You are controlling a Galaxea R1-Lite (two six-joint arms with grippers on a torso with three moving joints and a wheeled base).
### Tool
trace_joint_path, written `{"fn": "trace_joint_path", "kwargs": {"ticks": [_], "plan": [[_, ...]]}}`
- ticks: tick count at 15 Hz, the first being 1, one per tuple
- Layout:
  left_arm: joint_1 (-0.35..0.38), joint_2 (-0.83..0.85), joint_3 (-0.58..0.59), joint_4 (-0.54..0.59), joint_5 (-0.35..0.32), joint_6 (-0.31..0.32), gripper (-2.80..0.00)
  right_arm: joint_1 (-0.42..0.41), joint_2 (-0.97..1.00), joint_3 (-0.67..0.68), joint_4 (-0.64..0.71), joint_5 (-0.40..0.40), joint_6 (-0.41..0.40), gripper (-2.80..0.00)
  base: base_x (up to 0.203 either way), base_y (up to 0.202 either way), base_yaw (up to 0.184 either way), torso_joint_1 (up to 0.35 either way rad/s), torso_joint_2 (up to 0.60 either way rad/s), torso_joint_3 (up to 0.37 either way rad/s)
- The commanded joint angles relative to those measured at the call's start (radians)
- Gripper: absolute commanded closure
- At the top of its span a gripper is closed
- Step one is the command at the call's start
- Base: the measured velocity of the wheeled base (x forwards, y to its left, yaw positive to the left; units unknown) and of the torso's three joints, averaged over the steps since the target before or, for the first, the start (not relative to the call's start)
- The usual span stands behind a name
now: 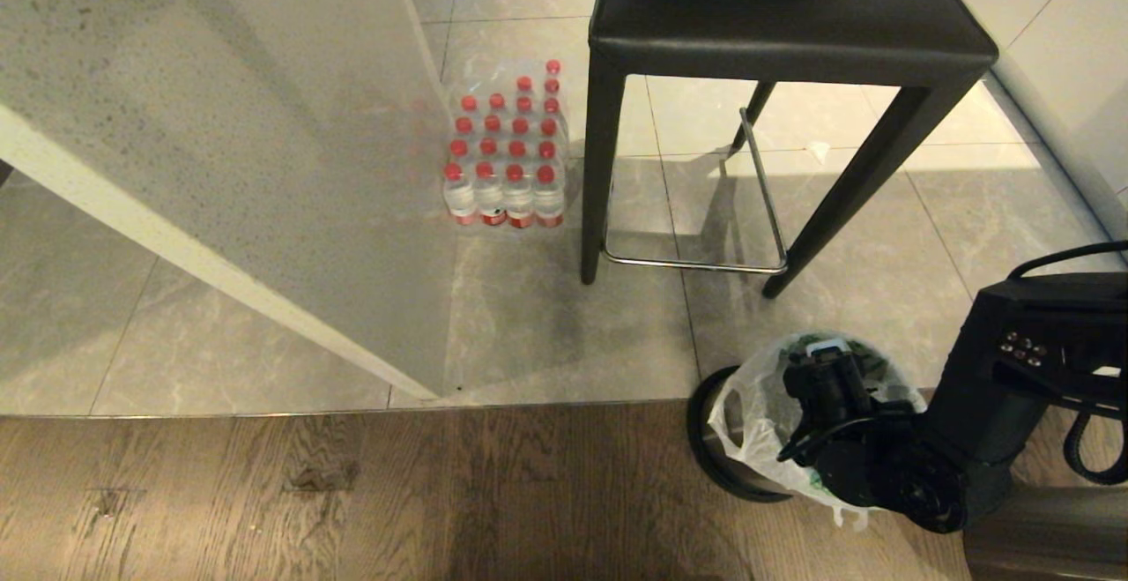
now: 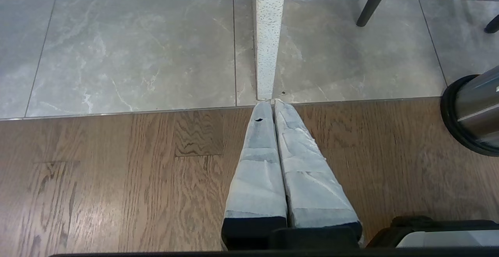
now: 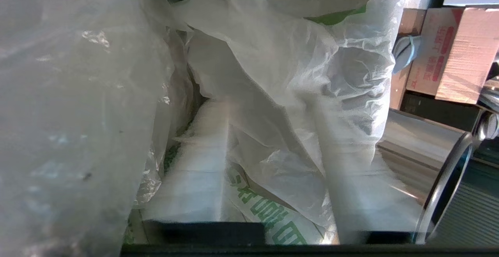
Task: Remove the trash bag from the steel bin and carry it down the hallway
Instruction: Pick up the trash bag
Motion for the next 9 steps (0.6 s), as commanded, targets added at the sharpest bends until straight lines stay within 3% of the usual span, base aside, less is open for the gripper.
{"fn": "trace_joint_path", "kwargs": {"ticks": [1,9], "plan": [[0.0,0.0,0.0,0.0,0.0,-0.001,0.0,0.004,-0.003,0.001,-0.031,-0.005,-0.001,0.0,0.0,0.0,0.0,0.0,0.0,0.0],[0.0,0.0,0.0,0.0,0.0,-0.001,0.0,0.064,-0.002,0.021,-0.083,-0.051,-0.016,0.0,0.0,0.0,0.0,0.0,0.0,0.0]]}}
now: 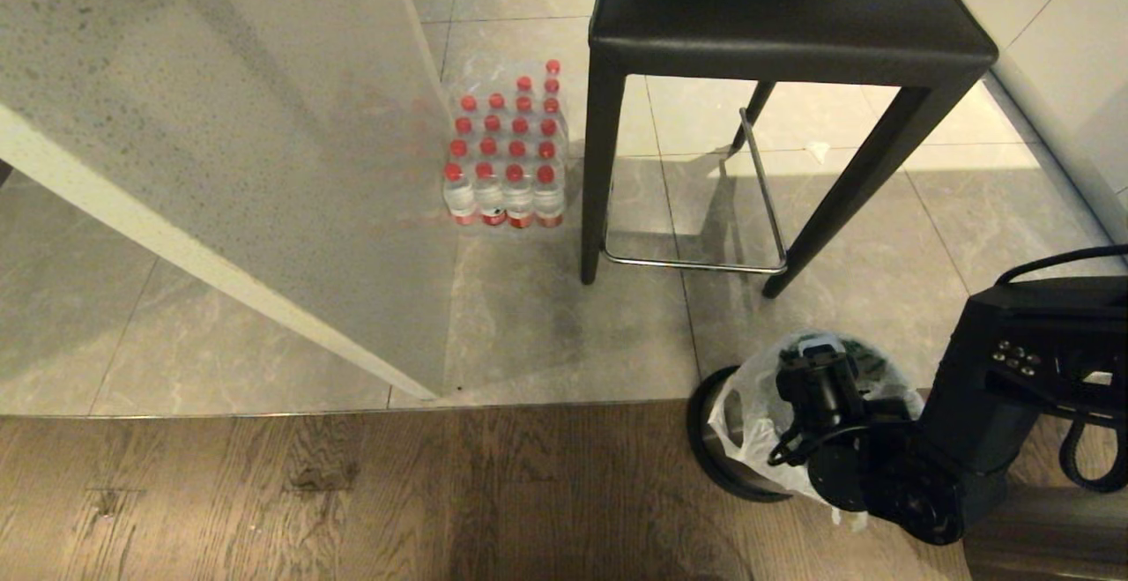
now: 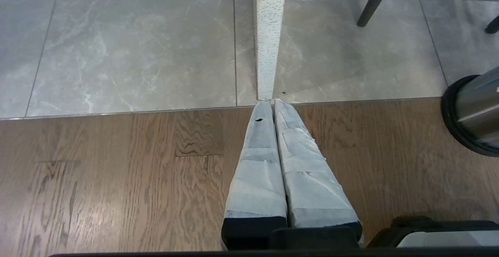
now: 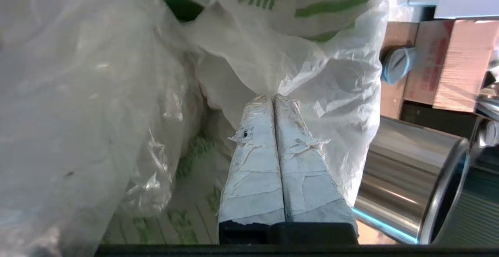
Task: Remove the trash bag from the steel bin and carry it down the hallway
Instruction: Pick up the trash bag
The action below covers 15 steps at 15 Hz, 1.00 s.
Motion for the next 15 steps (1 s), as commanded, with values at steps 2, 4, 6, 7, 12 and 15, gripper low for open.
{"fn": "trace_joint_path", "kwargs": {"ticks": [2,4,6,7,12,15], "plan": [[0.0,0.0,0.0,0.0,0.0,0.0,0.0,0.036,-0.015,0.007,-0.004,-0.015,0.0,0.0,0.0,0.0,0.0,0.0,0.0,0.0],[0.0,0.0,0.0,0.0,0.0,0.0,0.0,0.059,-0.04,0.003,0.013,-0.024,0.0,0.0,0.0,0.0,0.0,0.0,0.0,0.0],[0.0,0.0,0.0,0.0,0.0,0.0,0.0,0.088,-0.064,0.002,0.068,-0.024,-0.002,0.0,0.0,0.0,0.0,0.0,0.0,0.0],[0.0,0.0,0.0,0.0,0.0,0.0,0.0,0.095,-0.066,0.008,0.097,-0.024,-0.002,0.0,0.0,0.0,0.0,0.0,0.0,0.0],[0.0,0.0,0.0,0.0,0.0,0.0,0.0,0.102,-0.083,0.025,0.262,-0.07,-0.014,0.0,0.0,0.0,0.0,0.0,0.0,0.0],[0.0,0.0,0.0,0.0,0.0,0.0,0.0,0.087,-0.085,0.025,0.272,-0.114,-0.099,0.0,0.0,0.0,0.0,0.0,0.0,0.0]]}}
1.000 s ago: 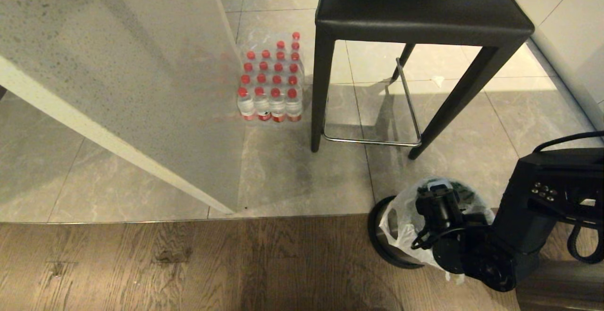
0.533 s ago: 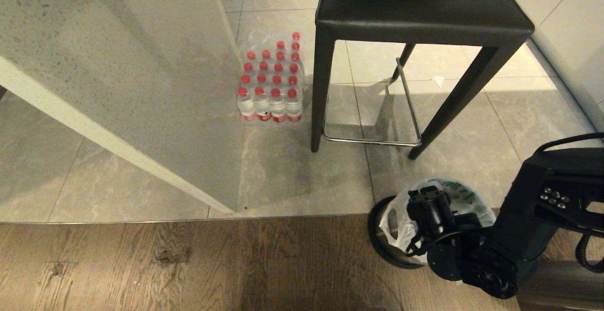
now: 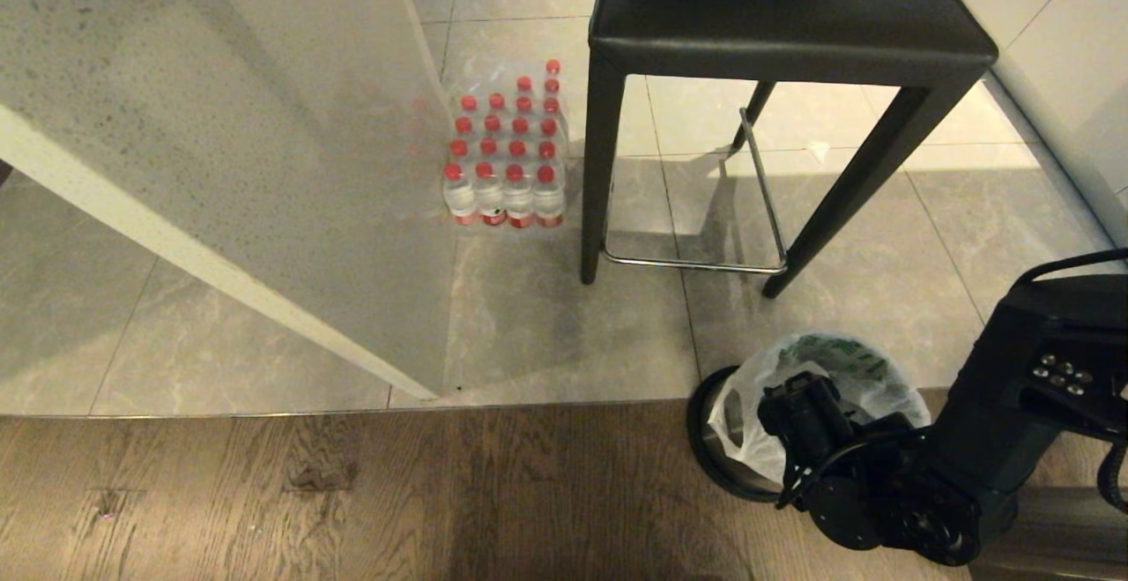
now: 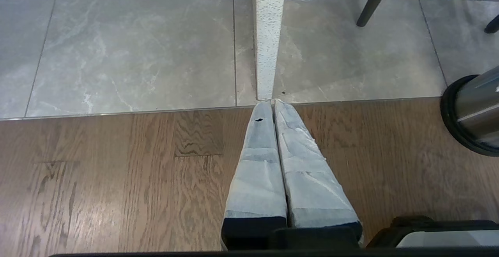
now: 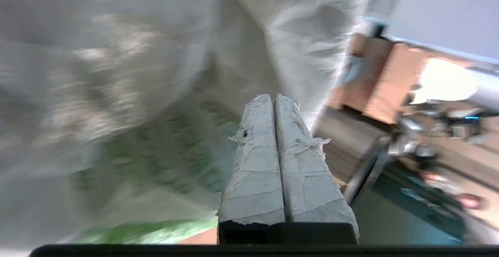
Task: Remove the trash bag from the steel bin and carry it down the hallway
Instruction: Pick up the trash bag
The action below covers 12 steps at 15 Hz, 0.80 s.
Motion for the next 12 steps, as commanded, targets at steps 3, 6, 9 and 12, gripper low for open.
{"fn": "trace_joint_path", "kwargs": {"ticks": [3,6,9,12], "plan": [[0.0,0.0,0.0,0.0,0.0,0.0,0.0,-0.025,0.016,-0.009,-0.005,-0.023,-0.041,0.0,0.0,0.0,0.0,0.0,0.0,0.0],[0.0,0.0,0.0,0.0,0.0,0.0,0.0,-0.064,0.023,-0.013,-0.008,-0.03,-0.104,0.0,0.0,0.0,0.0,0.0,0.0,0.0],[0.0,0.0,0.0,0.0,0.0,0.0,0.0,-0.074,0.045,-0.038,-0.018,-0.029,-0.109,0.0,0.0,0.0,0.0,0.0,0.0,0.0],[0.0,0.0,0.0,0.0,0.0,0.0,0.0,-0.073,0.055,-0.054,-0.021,-0.026,-0.108,0.0,0.0,0.0,0.0,0.0,0.0,0.0]]}}
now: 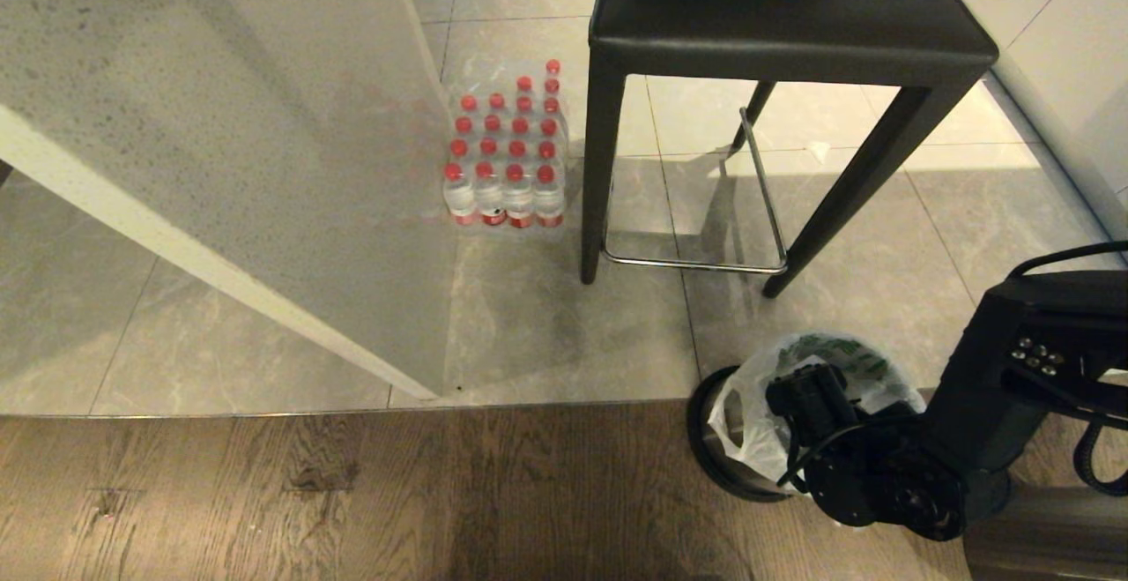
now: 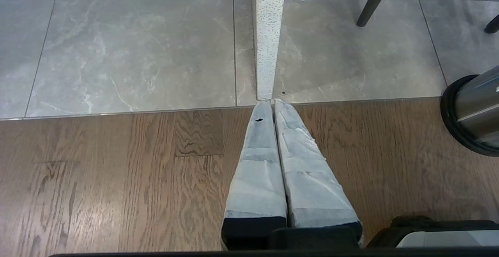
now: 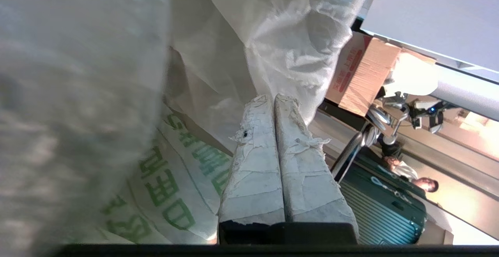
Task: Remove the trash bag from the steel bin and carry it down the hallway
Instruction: Pick up the trash bag
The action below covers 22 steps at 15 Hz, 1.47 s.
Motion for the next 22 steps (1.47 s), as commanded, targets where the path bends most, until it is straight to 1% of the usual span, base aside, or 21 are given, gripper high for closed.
{"fn": "trace_joint_path", "kwargs": {"ticks": [1,15,16,22], "plan": [[0.0,0.0,0.0,0.0,0.0,0.0,0.0,0.0,0.013,-0.015,-0.011,-0.002,0.0,0.0,0.0,0.0,0.0,0.0,0.0,0.0],[0.0,0.0,0.0,0.0,0.0,0.0,0.0,-0.008,0.025,-0.014,-0.003,-0.003,-0.012,0.0,0.0,0.0,0.0,0.0,0.0,0.0],[0.0,0.0,0.0,0.0,0.0,0.0,0.0,-0.008,0.025,-0.014,0.001,-0.003,-0.012,-2.8,0.0,0.0,0.0,0.0,0.0,0.0],[0.0,0.0,0.0,0.0,0.0,0.0,0.0,-0.008,0.027,-0.025,-0.01,-0.005,-0.012,-2.8,0.0,0.0,0.0,0.0,0.0,0.0]]}}
